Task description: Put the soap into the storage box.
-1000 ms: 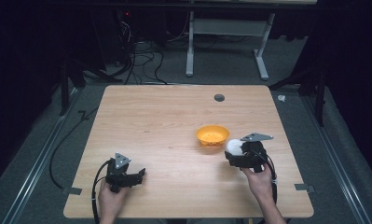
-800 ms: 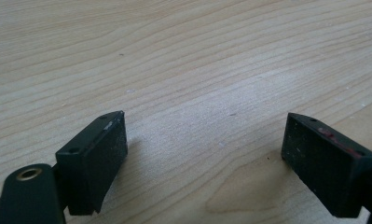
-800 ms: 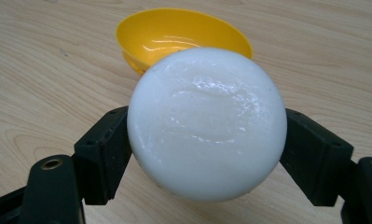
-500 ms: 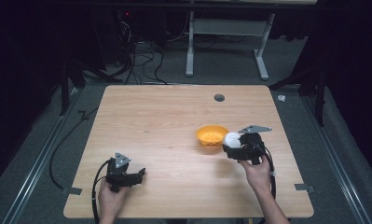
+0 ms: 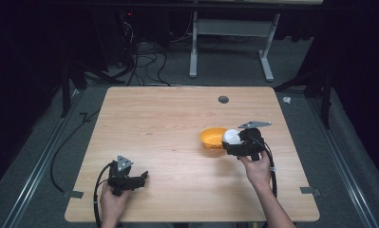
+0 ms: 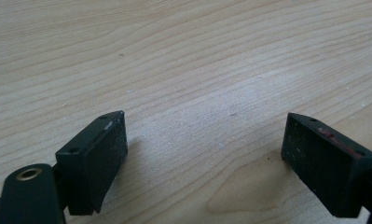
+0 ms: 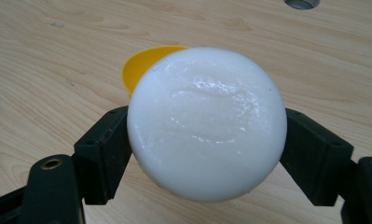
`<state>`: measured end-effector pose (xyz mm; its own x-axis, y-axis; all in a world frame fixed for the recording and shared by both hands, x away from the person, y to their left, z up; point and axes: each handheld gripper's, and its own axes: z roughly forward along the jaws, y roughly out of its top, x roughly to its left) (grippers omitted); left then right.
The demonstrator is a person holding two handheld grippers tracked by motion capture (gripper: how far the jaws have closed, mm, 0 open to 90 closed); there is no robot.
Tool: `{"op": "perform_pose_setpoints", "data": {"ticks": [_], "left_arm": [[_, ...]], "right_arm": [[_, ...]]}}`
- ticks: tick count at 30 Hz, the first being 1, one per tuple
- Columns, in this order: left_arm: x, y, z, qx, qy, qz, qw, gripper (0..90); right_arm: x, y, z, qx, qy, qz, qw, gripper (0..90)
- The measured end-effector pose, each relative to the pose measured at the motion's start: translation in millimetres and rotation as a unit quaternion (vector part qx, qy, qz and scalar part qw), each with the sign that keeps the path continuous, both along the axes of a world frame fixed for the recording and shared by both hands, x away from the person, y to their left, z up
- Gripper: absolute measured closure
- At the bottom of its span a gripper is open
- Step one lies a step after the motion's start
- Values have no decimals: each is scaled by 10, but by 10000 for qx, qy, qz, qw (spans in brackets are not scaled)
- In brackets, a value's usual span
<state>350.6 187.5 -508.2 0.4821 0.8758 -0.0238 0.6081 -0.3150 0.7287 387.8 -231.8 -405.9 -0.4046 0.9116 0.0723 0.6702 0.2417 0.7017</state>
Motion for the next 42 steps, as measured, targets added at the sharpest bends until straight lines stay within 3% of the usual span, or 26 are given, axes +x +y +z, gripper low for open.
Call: {"op": "perform_pose_setpoints", "data": {"ticks": [12,23,32,42], "left_arm": [[0,0,0,-1,1,-1,10000,147],[2,0,0,1,0,-3,10000,147],[1,-1,0,-6,5,6,10000,147],[1,0,0,-5,7,6,10000,147]], "right_arm": [[146,108,15,-156,64,78,9998,234],[306,183,9,-138,97,90,9998,234],[454,326,-41,-269,239,133,9993,233],[511,334,-79,-280,345,132,9989,233]]}}
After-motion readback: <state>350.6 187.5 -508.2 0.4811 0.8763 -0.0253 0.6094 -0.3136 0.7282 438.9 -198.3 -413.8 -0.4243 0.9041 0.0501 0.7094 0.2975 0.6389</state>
